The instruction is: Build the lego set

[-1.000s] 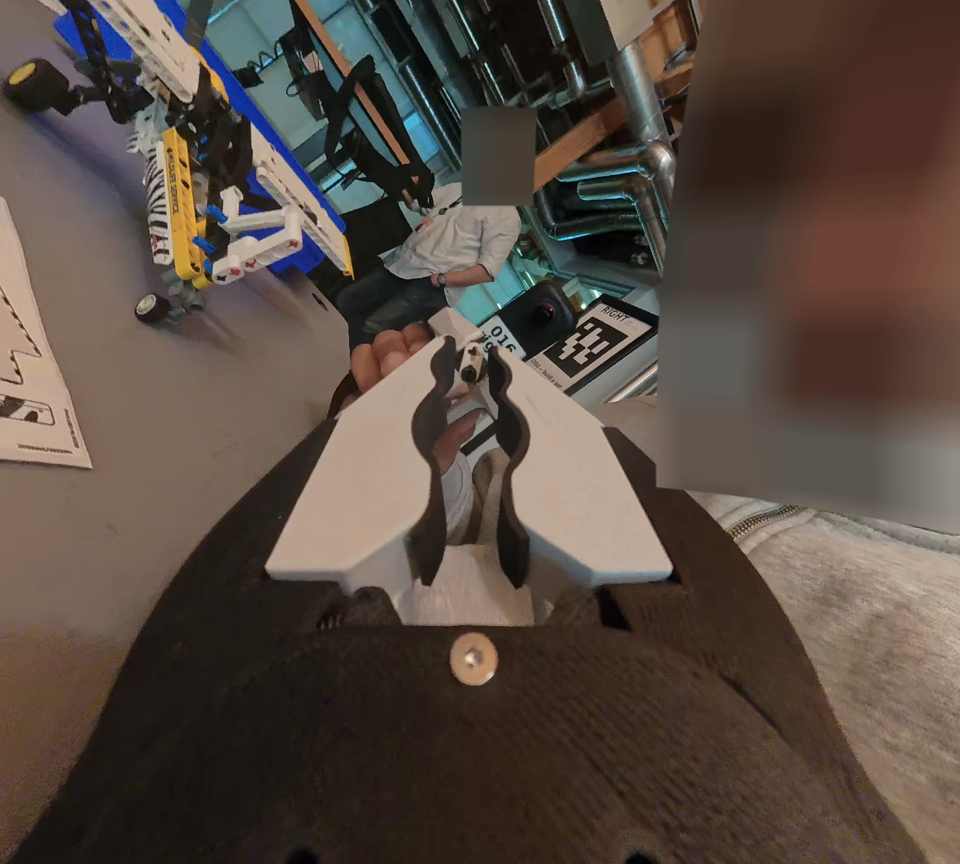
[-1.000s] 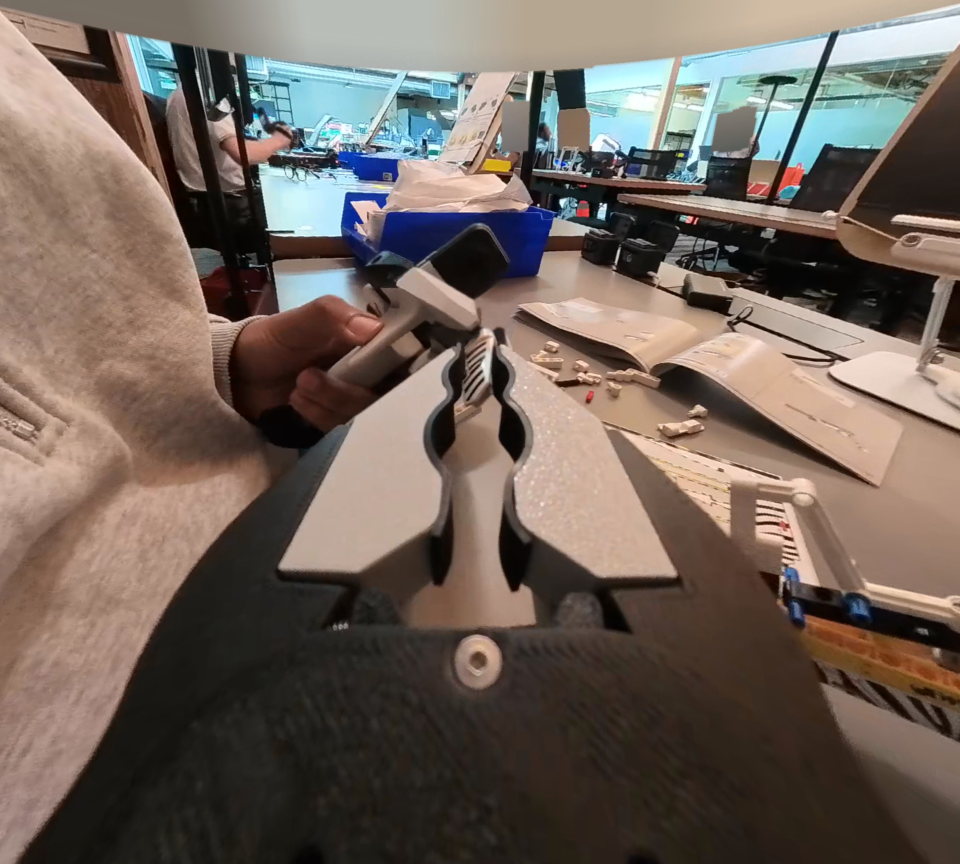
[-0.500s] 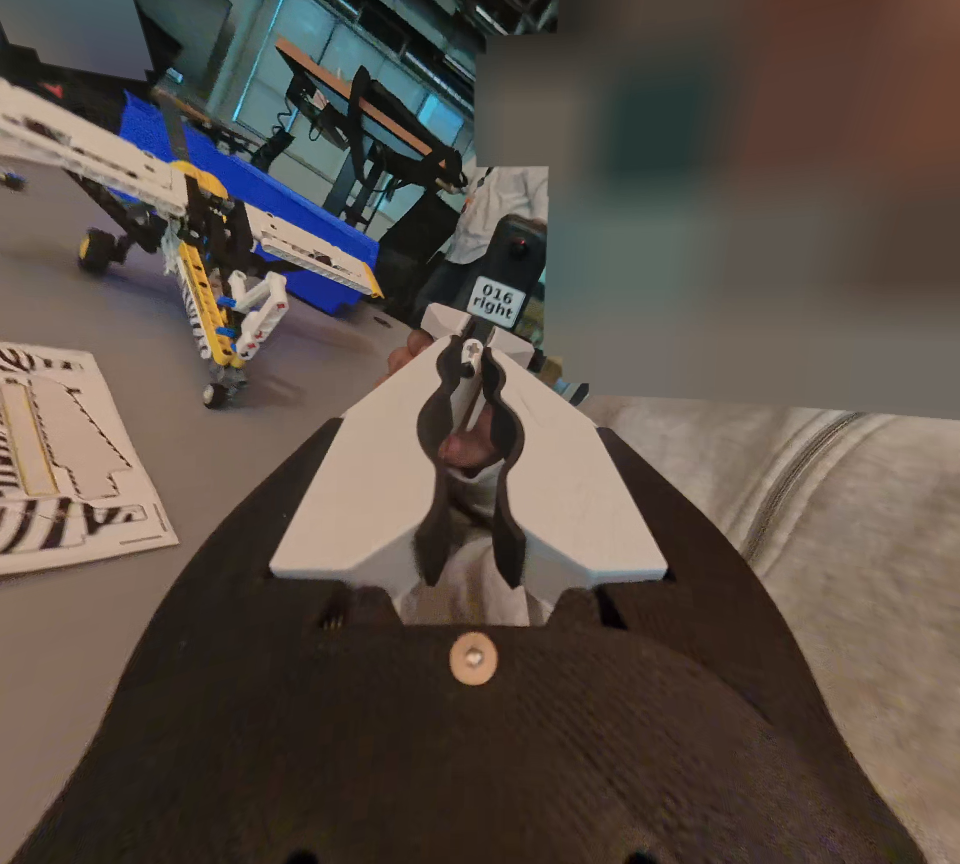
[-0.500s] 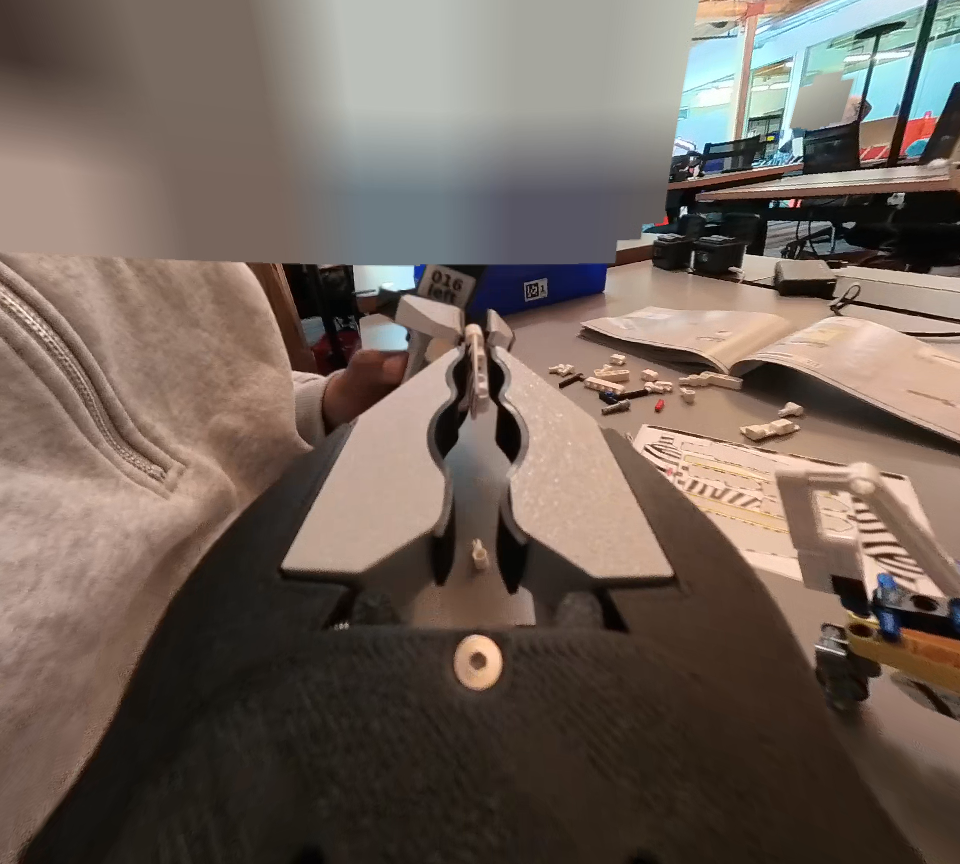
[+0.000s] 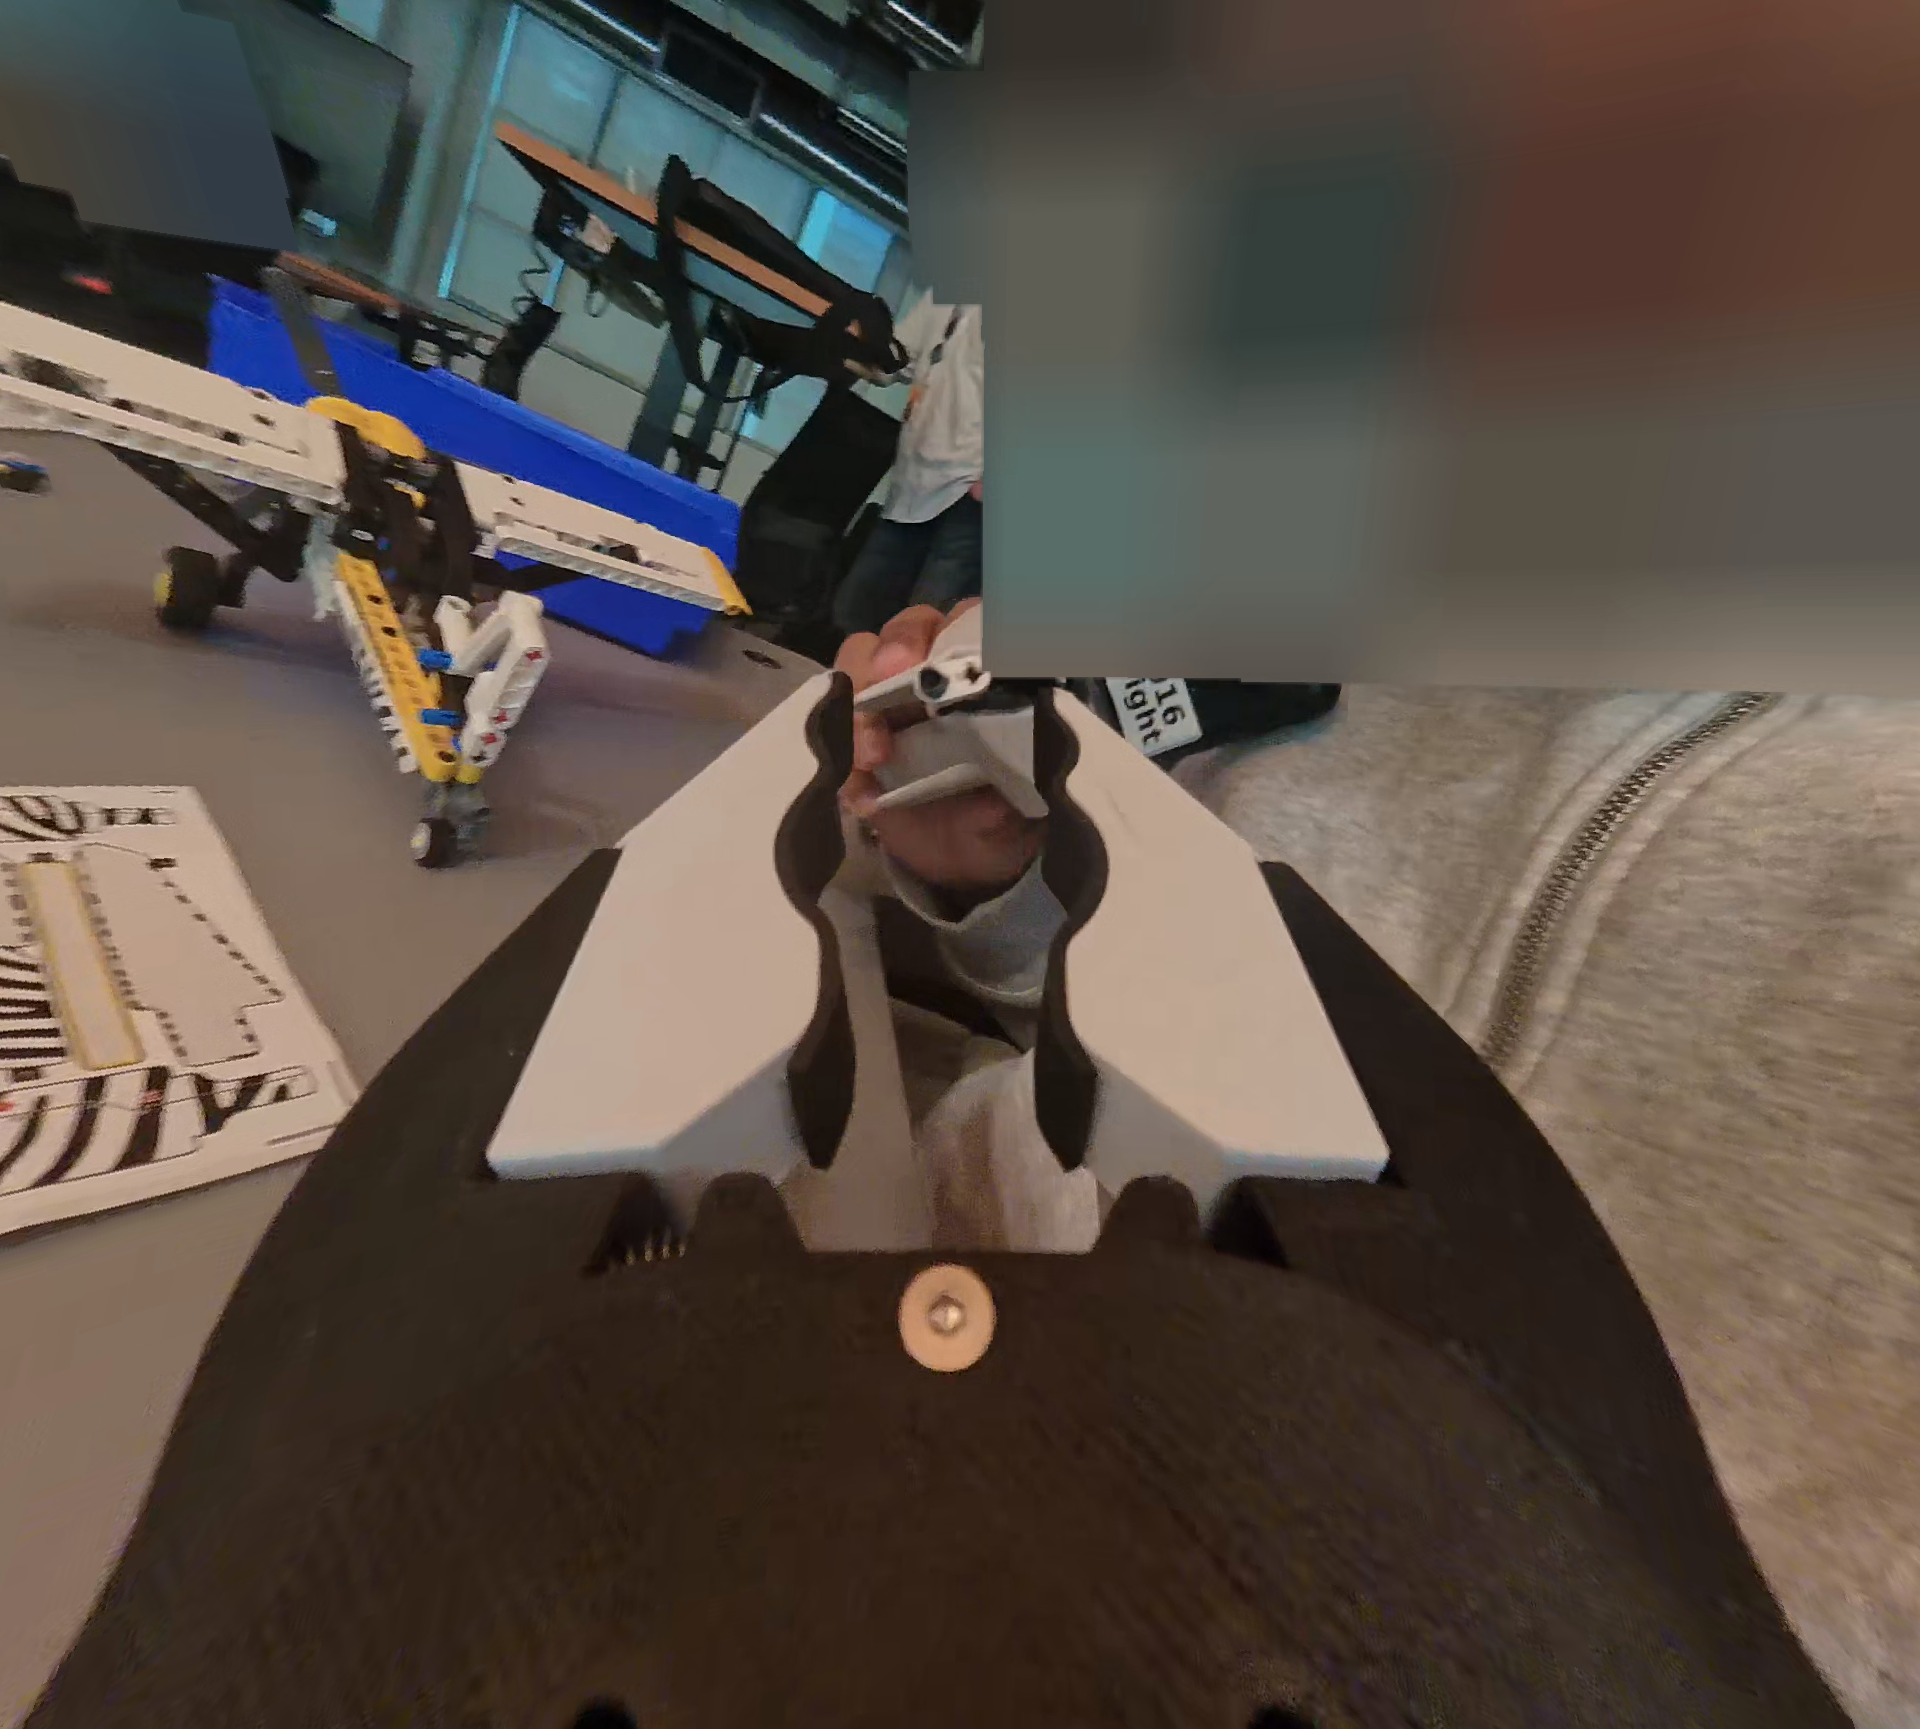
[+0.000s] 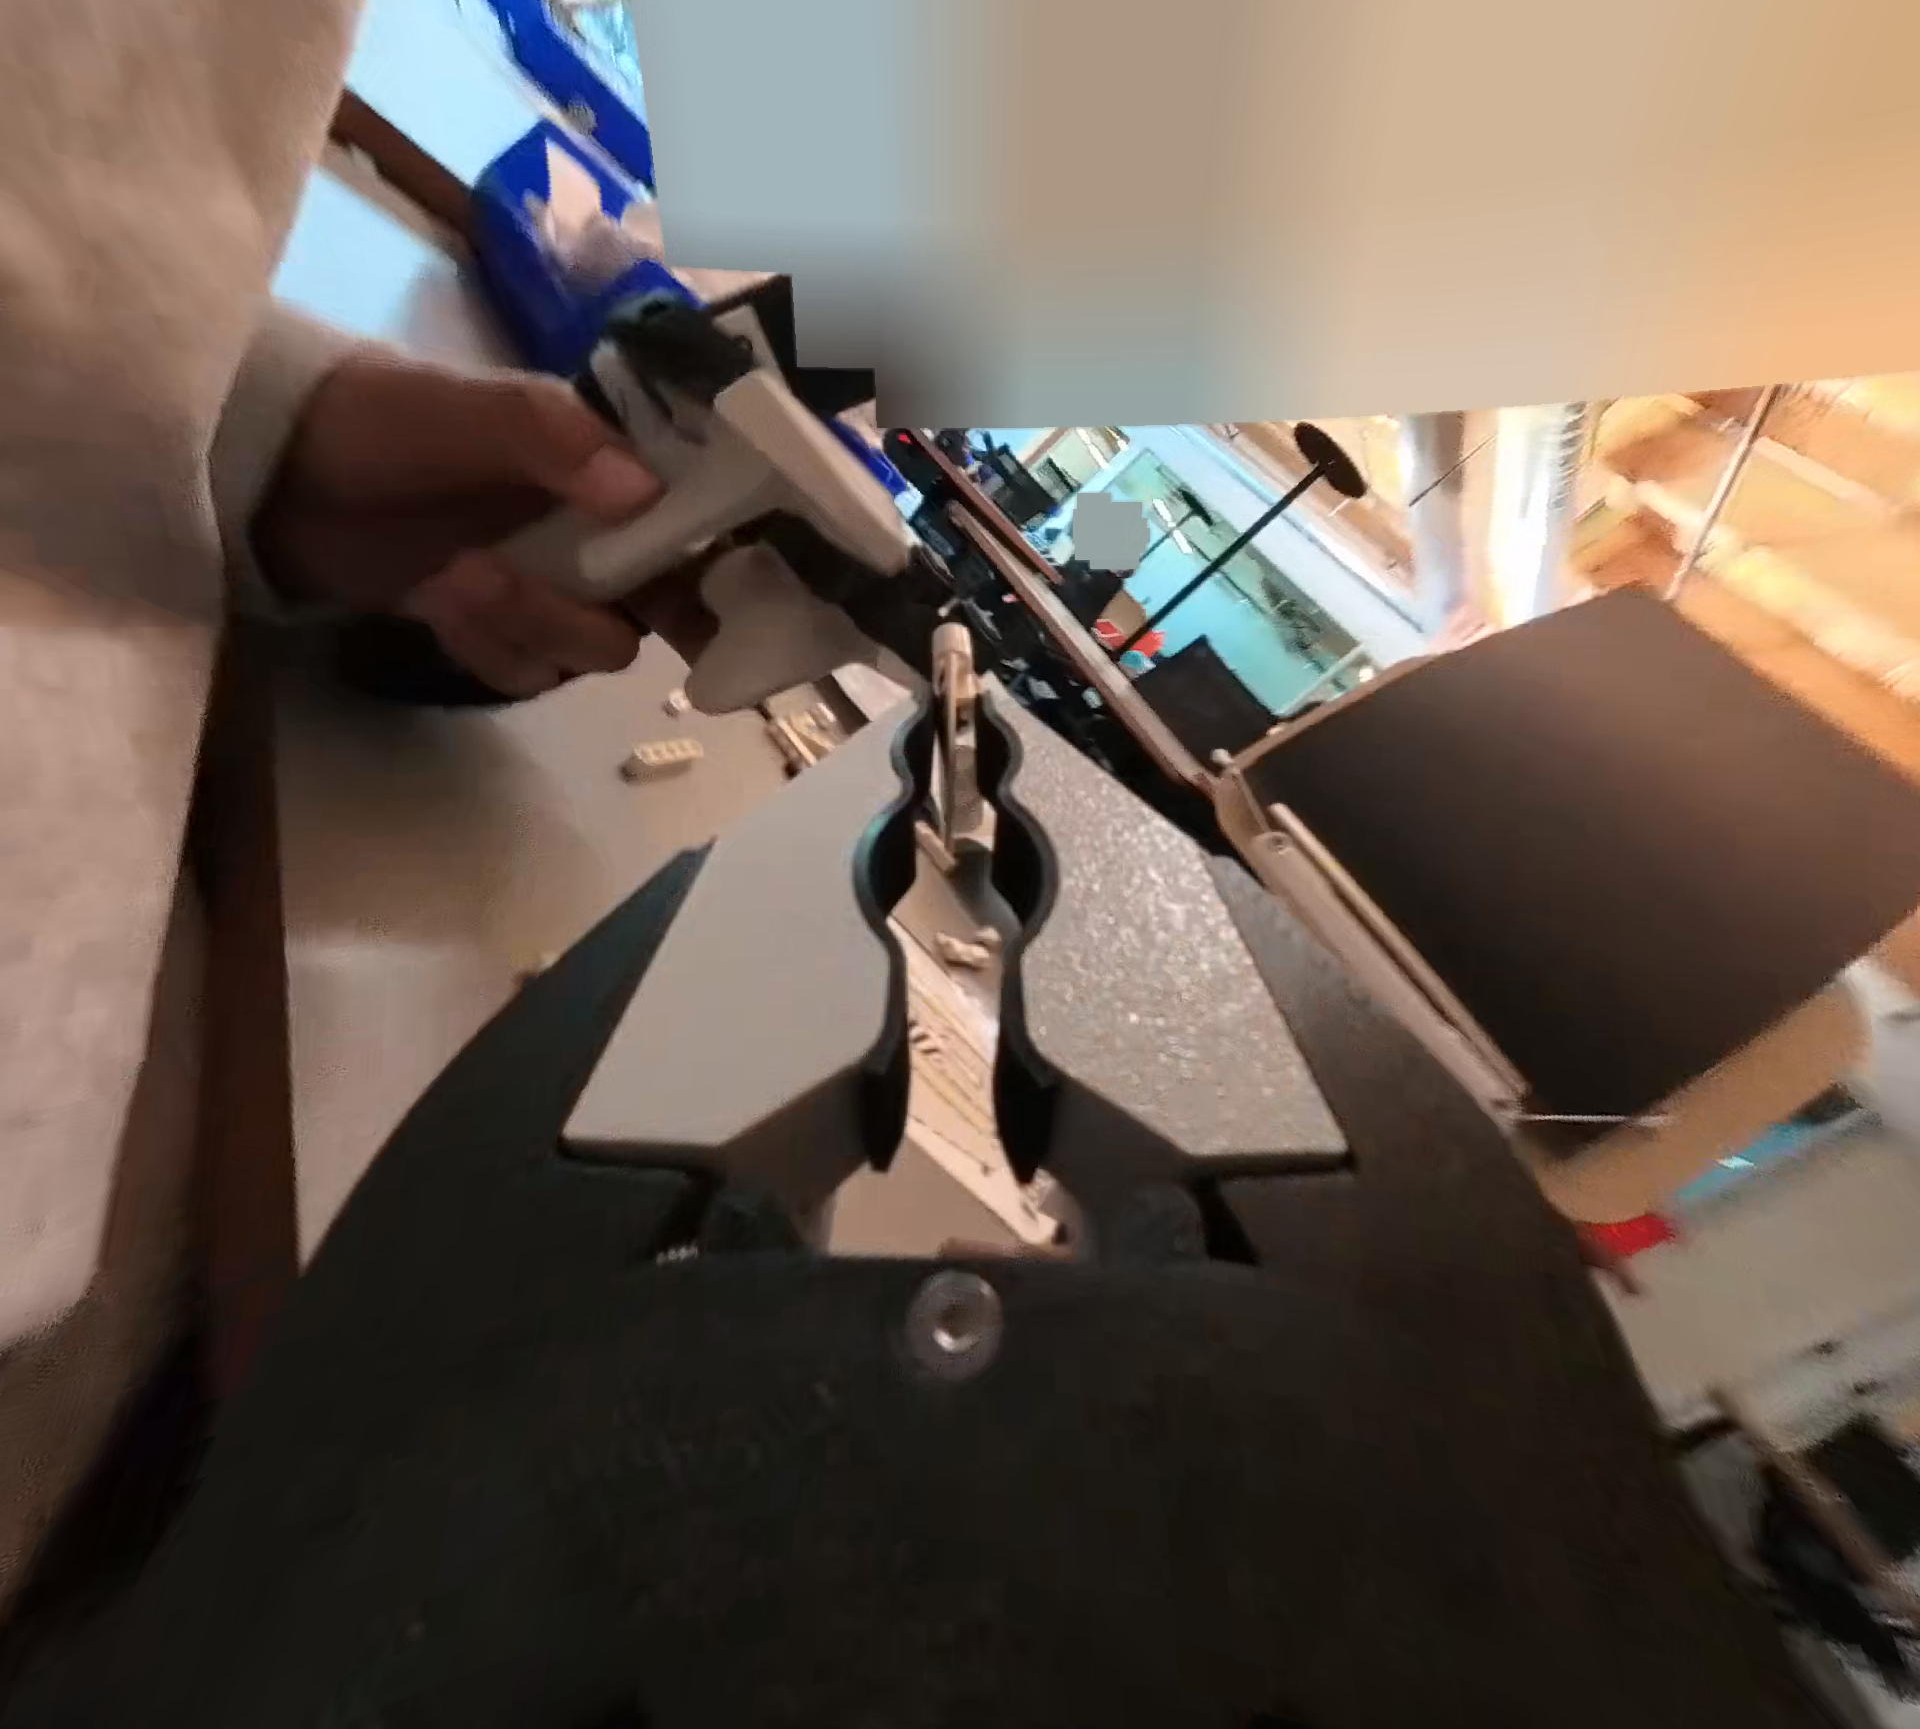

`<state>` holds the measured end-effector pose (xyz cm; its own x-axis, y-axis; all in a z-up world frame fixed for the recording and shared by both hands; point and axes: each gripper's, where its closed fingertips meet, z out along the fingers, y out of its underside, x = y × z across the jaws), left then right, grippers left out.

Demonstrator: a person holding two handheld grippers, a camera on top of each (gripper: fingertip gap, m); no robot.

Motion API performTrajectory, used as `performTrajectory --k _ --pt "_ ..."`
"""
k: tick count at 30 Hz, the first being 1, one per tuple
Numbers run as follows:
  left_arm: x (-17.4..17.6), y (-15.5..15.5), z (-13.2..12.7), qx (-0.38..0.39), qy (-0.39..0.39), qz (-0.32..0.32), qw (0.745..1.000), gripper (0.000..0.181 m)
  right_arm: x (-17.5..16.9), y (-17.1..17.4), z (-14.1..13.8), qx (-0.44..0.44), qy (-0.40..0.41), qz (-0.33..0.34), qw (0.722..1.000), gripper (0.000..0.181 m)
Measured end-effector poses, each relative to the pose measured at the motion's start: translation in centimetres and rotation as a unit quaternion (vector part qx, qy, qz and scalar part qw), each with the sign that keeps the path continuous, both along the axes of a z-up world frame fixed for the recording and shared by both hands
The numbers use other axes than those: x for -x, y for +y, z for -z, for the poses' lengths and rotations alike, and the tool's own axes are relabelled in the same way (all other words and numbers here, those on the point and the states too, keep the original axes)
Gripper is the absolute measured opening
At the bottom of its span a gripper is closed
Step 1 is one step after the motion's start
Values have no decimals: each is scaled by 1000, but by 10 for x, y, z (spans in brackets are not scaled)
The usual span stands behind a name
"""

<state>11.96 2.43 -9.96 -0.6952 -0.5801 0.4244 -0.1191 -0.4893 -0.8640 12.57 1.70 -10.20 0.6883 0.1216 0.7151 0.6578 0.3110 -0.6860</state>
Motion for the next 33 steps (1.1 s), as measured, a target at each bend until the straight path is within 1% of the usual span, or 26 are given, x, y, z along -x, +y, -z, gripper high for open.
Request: performTrajectory --k 2,4,6,8,14,17,19,20,22,23,26,28,30,33 --pt "0 -5 0 10 8 19 1000 33 3 1 3 -12 -42 16 999 6" --pt "-1 -9 0 21 17 29 999 32 6 2 5 -18 -65 22 997 6" --pt "-2 -11 1 26 25 35 999 23 6 2 6 -24 -77 29 996 6" --pt "-3 -10 2 27 28 32 999 14 6 2 5 -26 -77 28 996 6" --pt "-3 -9 2 30 30 31 999 14 6 3 5 -32 -65 26 997 6" --pt "-3 -5 -1 44 26 28 998 14 3 2 1 -54 -46 28 997 9" --pt "-2 0 -3 61 21 25 998 14 1 1 -1 -50 -5 12 999 12" --pt "-1 3 -3 68 20 25 997 14 -1 0 -3 -41 28 0 999 15" --pt "-1 5 -3 71 20 23 997 14 -5 -1 -9 -19 114 -35 993 25" --pt "-1 5 -3 69 19 22 997 14 -6 -2 -12 -6 162 -60 985 29" --pt "-1 2 -2 56 13 22 998 14 -14 -4 -21 34 304 -126 944 39" --pt "-1 0 -2 47 6 21 999 13 -20 -1 -21 64 375 -149 913 44" --pt "0 -1 -3 41 -4 19 999 14 -21 3 -16 100 418 -165 888 47" --pt "0 0 -4 40 -12 15 999 14 -12 9 -5 157 453 -190 857 51"
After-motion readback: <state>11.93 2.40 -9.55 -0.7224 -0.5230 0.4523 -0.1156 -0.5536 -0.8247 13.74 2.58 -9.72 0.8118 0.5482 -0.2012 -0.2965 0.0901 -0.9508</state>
